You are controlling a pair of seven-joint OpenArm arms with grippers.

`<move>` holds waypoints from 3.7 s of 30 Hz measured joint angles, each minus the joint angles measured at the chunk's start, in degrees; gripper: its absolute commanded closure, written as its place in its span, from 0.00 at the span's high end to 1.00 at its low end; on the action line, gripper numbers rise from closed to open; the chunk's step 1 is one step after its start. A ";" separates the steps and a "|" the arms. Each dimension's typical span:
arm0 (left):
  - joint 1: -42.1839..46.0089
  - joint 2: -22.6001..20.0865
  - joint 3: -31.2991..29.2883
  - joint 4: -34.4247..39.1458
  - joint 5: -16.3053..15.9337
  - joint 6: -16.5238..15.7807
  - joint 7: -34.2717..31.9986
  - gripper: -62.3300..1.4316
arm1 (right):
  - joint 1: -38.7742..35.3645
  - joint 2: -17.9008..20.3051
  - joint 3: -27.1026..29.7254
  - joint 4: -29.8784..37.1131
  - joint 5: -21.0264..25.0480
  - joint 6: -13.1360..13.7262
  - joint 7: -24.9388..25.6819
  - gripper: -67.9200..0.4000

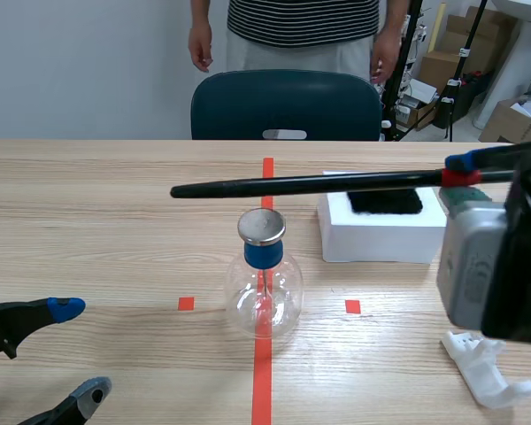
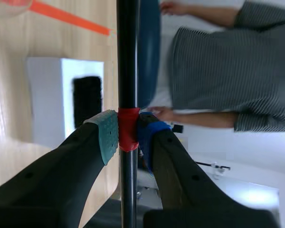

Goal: Do the electroscope experiment. pick up the black charging rod

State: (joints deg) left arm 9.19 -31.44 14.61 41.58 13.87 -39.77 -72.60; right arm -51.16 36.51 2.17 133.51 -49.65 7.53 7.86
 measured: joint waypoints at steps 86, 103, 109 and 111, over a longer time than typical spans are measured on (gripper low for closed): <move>0.00 0.00 0.00 -0.04 0.00 0.00 0.00 1.00 | -13.00 -32.35 -0.04 -2.43 -23.87 -15.58 16.24 0.01; 0.00 0.00 0.00 -0.04 0.00 0.00 0.00 1.00 | -13.00 -32.35 -0.04 -2.43 -23.87 -15.43 16.09 0.01; 0.00 0.00 0.00 -0.04 0.00 0.00 0.00 1.00 | -13.00 -32.35 -0.04 -2.43 -23.87 -15.43 16.09 0.01; 0.00 0.00 0.00 -0.04 0.00 0.00 0.00 1.00 | -13.00 -32.35 -0.04 -2.43 -23.87 -15.43 16.09 0.01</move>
State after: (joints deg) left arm 9.19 -31.44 14.61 41.54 13.87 -39.77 -72.60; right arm -64.16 4.16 2.13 131.09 -73.52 -7.90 23.94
